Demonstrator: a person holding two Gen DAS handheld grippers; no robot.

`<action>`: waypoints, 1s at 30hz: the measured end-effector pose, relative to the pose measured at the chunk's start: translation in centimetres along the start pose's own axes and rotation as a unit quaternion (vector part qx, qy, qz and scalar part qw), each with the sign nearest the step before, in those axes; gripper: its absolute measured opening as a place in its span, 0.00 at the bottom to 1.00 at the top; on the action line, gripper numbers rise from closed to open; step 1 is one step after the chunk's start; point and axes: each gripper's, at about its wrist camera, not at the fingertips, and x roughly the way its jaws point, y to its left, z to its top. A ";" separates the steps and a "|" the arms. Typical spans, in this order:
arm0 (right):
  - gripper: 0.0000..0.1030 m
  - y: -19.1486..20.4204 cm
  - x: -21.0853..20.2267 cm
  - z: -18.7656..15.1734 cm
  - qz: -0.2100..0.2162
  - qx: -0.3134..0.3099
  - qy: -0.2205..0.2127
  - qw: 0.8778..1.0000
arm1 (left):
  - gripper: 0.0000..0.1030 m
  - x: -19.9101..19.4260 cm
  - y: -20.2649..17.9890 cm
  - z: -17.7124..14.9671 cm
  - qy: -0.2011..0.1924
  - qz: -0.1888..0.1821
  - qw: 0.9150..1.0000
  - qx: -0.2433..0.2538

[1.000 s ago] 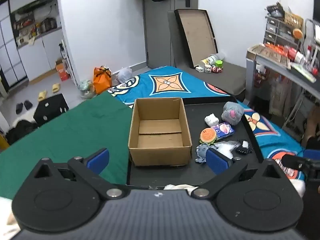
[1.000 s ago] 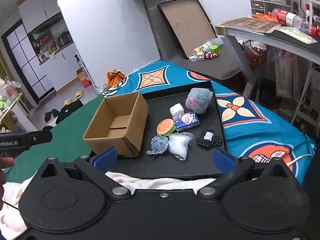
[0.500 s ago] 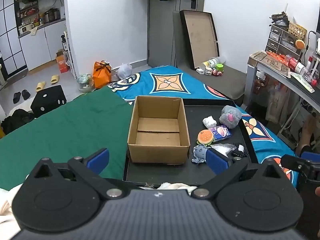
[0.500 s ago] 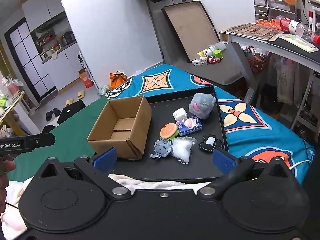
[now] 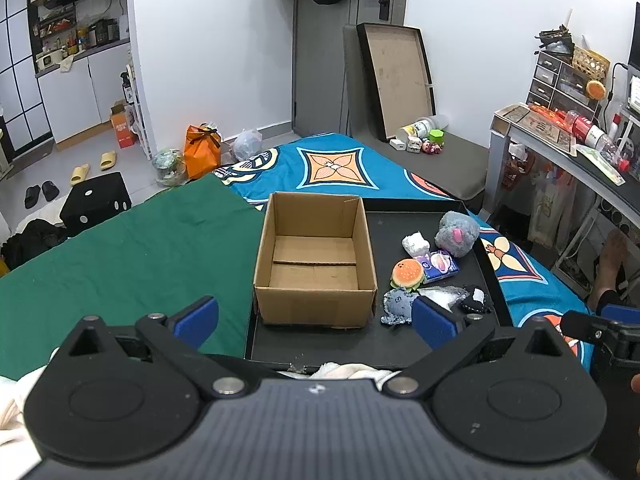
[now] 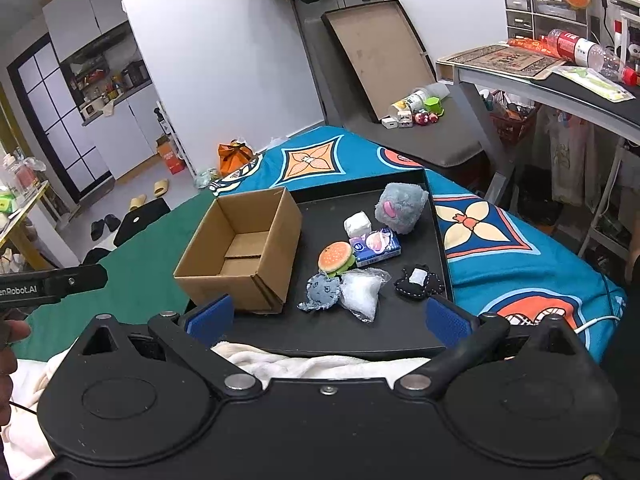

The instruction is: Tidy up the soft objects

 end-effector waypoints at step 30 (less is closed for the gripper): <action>1.00 -0.1 -0.6 -0.6 0.008 0.006 -0.005 1.000 | 0.99 -0.8 -0.2 -0.6 -0.009 -0.004 1.000 -0.005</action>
